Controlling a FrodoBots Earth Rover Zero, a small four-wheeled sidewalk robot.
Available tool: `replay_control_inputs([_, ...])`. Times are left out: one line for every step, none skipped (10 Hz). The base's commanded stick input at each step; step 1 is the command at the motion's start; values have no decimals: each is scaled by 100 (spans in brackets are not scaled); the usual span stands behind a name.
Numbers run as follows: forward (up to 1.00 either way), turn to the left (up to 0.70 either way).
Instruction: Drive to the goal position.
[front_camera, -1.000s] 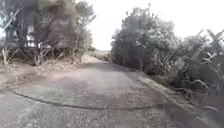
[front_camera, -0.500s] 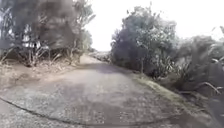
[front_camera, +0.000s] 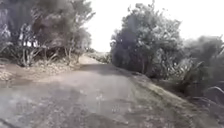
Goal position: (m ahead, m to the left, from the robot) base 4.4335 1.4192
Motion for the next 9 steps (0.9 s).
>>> replay_control_inputs([70, 2])
replay_control_inputs([70, 2])
replay_control_inputs([70, 2])
replay_control_inputs([70, 2])
replay_control_inputs([70, 2])
replay_control_inputs([70, 2])
replay_control_inputs([70, 2])
replay_control_inputs([70, 2])
replay_control_inputs([70, 2])
